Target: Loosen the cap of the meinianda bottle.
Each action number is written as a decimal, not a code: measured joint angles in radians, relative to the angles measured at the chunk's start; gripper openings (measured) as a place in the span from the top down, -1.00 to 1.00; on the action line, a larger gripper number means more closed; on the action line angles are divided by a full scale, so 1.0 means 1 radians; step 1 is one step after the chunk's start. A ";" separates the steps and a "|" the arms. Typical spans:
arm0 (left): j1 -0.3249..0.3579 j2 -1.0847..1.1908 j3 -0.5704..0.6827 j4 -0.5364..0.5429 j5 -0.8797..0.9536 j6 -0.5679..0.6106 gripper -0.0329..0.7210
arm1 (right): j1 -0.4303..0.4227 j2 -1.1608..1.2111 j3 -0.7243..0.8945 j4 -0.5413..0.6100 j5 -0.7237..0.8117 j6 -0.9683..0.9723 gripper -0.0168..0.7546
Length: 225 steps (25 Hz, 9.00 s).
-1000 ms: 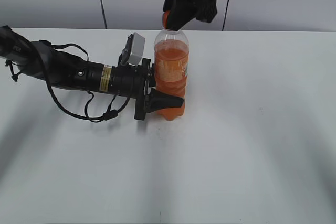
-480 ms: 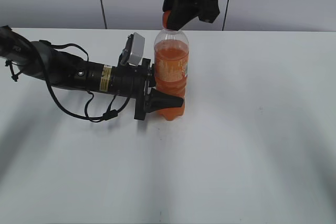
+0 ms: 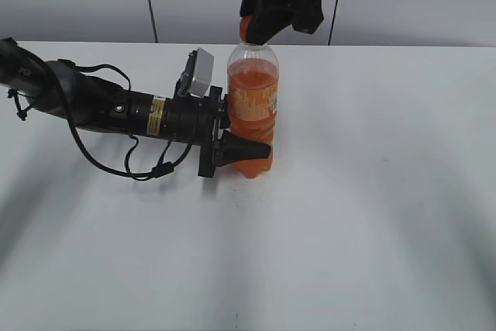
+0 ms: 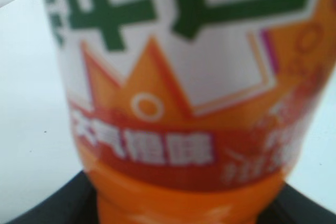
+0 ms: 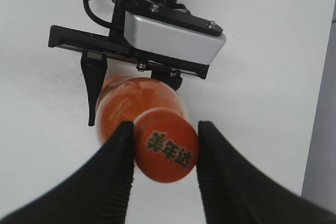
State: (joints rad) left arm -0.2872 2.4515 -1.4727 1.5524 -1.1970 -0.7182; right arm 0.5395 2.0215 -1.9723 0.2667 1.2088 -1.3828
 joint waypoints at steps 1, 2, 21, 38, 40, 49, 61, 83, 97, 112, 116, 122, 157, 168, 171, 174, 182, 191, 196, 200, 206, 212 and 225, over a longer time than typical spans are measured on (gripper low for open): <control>0.000 0.000 0.000 0.000 0.000 0.000 -0.15 | 0.000 0.000 0.000 0.001 0.000 0.005 0.24; 0.000 0.000 0.000 0.000 0.000 0.000 -0.15 | 0.000 0.000 0.000 0.001 -0.001 0.009 0.23; -0.001 0.000 0.000 0.015 -0.013 -0.002 -0.15 | -0.001 -0.033 0.018 0.014 0.005 0.071 -0.10; -0.001 0.000 0.000 0.016 -0.015 -0.003 -0.15 | -0.001 -0.095 0.018 0.052 0.006 1.180 -0.10; -0.001 0.000 0.000 0.016 -0.015 -0.003 -0.15 | -0.001 -0.095 0.018 0.045 0.006 1.313 -0.10; -0.001 0.000 0.000 0.015 -0.015 -0.003 -0.15 | -0.001 -0.089 0.018 -0.046 0.006 1.644 -0.10; -0.001 0.000 0.000 0.015 -0.016 -0.003 -0.15 | 0.021 -0.038 0.018 -0.017 -0.002 1.668 -0.10; -0.001 0.000 0.000 0.015 -0.016 -0.004 -0.15 | 0.034 -0.024 0.018 -0.035 -0.011 1.670 -0.10; -0.001 0.000 0.000 0.015 -0.016 -0.004 -0.15 | 0.034 -0.024 0.018 -0.047 -0.013 1.670 0.04; -0.001 0.000 0.000 0.015 -0.016 -0.006 -0.15 | 0.034 -0.024 0.018 -0.051 -0.009 1.572 0.22; -0.001 0.000 0.000 0.017 -0.018 -0.005 -0.15 | 0.034 -0.024 0.018 -0.032 -0.008 1.409 0.23; -0.001 0.000 0.000 0.027 -0.031 0.011 -0.15 | 0.034 -0.023 0.018 0.022 0.003 1.104 0.23; -0.001 -0.002 0.000 0.049 -0.034 0.015 -0.14 | 0.034 -0.023 0.018 0.050 0.008 0.039 0.26; -0.001 -0.002 0.000 0.051 -0.034 0.015 -0.14 | 0.034 -0.023 0.018 0.047 0.011 0.004 0.25; -0.001 -0.002 0.000 0.053 -0.034 0.015 -0.14 | 0.034 -0.023 0.018 0.044 0.013 0.030 0.25; -0.001 -0.002 0.000 0.053 -0.034 0.014 -0.14 | 0.034 -0.023 0.018 0.043 0.013 0.048 0.25; -0.001 -0.002 0.000 0.054 -0.034 0.013 -0.14 | 0.034 -0.023 0.018 0.042 0.013 0.075 0.25; -0.002 -0.002 0.000 0.056 -0.035 0.008 -0.14 | 0.034 -0.023 0.018 0.037 0.013 0.084 0.13; -0.002 -0.002 0.000 0.057 -0.035 0.001 -0.14 | 0.034 -0.023 0.018 0.038 0.013 0.097 0.05; -0.002 -0.002 0.000 0.058 -0.035 0.000 -0.14 | 0.034 -0.023 0.018 0.038 0.013 0.129 -0.12; -0.002 -0.002 0.000 0.059 -0.034 -0.002 -0.14 | 0.034 -0.023 -0.029 0.038 0.013 0.302 -0.21; -0.002 -0.002 0.000 0.059 -0.034 -0.003 -0.13 | 0.034 -0.063 -0.077 0.039 0.013 0.737 -0.21; -0.002 -0.002 0.000 0.059 -0.034 -0.003 -0.13 | 0.034 -0.073 -0.081 -0.076 0.014 1.660 -0.21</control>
State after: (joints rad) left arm -0.2897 2.4499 -1.4727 1.6118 -1.2313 -0.7210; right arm 0.5737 1.9483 -2.0530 0.1906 1.2228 0.2771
